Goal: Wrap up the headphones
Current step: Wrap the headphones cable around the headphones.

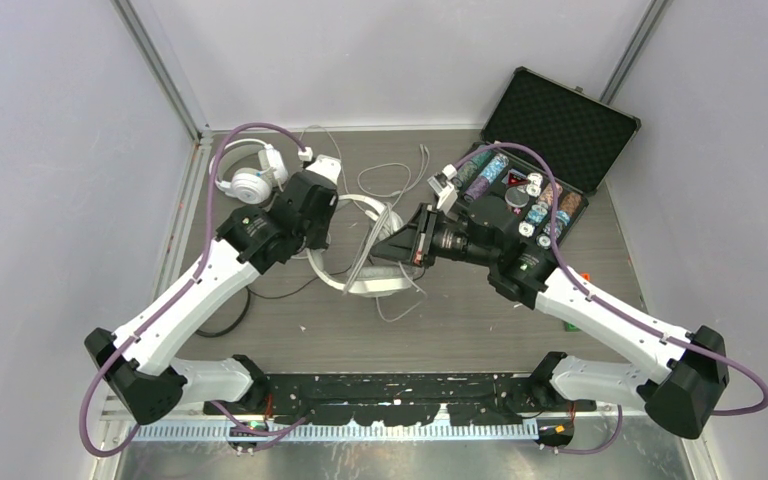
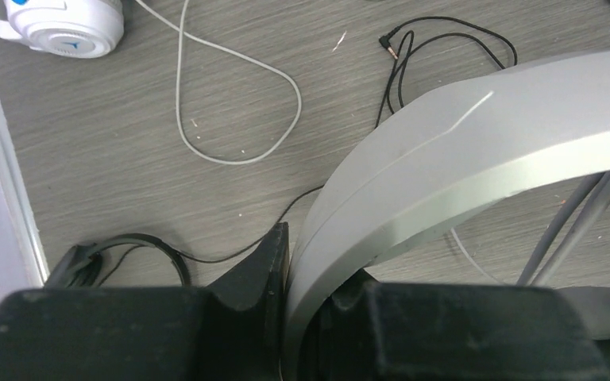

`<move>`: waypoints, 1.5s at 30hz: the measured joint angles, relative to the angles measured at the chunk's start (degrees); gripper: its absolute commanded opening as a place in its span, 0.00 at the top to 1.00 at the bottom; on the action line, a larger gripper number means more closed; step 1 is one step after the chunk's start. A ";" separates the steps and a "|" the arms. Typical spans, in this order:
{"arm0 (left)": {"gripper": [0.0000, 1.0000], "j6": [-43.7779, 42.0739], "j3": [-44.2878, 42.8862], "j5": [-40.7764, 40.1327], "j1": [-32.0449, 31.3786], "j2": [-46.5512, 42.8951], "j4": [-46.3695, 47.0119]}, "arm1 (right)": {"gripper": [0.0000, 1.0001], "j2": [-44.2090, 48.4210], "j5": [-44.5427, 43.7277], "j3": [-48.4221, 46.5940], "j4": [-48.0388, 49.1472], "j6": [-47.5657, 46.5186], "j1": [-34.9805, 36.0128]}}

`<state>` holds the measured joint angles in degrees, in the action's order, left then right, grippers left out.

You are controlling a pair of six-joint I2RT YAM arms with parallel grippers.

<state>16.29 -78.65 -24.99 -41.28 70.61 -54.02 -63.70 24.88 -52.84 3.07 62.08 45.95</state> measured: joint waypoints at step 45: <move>1.00 26.86 -1.18 -0.90 0.42 0.46 -0.26 | 0.83 -1.49 -10.80 -3.96 -7.45 -12.94 6.75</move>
<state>43.16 -79.83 -25.89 -40.86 71.07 -54.28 -65.19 14.09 -56.80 -4.38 49.15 52.71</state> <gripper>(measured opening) 0.153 0.171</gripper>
